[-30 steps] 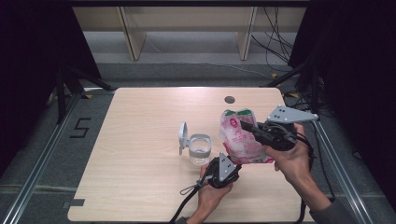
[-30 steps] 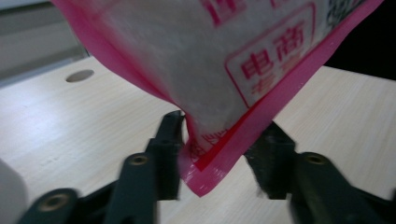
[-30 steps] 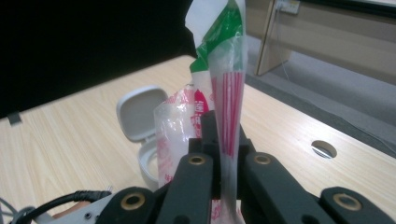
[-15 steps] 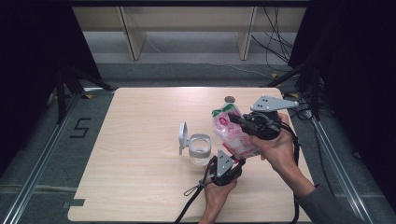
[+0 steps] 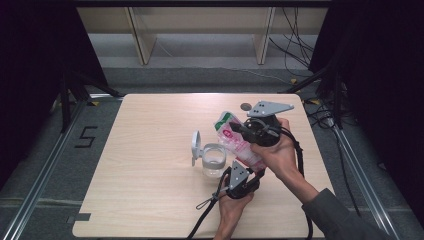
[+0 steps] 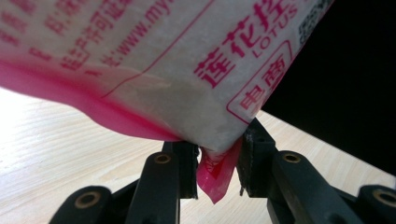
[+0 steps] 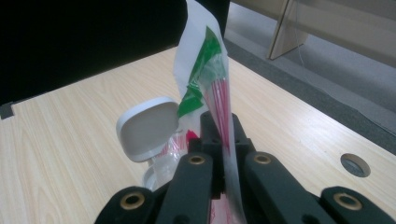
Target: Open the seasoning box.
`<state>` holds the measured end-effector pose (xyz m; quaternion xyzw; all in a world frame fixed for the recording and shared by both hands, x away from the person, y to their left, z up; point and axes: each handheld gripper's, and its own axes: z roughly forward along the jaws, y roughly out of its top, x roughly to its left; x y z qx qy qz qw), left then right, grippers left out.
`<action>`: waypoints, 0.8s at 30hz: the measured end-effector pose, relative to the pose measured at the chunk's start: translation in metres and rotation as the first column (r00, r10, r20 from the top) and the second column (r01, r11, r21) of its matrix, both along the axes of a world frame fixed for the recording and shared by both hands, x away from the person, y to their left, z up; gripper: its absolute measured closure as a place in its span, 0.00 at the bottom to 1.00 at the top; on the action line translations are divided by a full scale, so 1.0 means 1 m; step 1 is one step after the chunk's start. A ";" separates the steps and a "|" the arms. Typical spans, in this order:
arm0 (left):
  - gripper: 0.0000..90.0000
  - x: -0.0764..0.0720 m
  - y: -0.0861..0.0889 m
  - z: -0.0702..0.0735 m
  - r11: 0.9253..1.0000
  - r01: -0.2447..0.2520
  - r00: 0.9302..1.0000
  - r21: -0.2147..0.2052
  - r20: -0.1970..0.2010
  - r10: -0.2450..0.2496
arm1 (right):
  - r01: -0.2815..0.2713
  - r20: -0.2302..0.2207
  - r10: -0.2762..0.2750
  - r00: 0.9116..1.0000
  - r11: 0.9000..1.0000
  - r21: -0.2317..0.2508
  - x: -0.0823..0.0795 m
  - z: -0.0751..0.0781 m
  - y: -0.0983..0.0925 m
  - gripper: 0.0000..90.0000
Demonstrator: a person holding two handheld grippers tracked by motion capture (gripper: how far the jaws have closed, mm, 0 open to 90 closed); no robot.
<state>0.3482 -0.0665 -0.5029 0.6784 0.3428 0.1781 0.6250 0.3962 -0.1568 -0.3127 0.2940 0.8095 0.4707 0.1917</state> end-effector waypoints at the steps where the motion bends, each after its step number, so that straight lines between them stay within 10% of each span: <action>1: 0.79 0.000 0.000 0.000 1.000 -0.006 1.000 0.005 -0.001 0.006 | -0.007 -0.008 0.007 1.000 1.000 -0.010 0.001 0.001 0.000 1.00; 24: 0.80 0.000 0.000 -0.001 0.999 0.041 0.999 -0.017 -0.001 -0.041 | -0.022 -0.052 0.019 0.998 0.998 -0.064 0.014 -0.010 0.021 1.00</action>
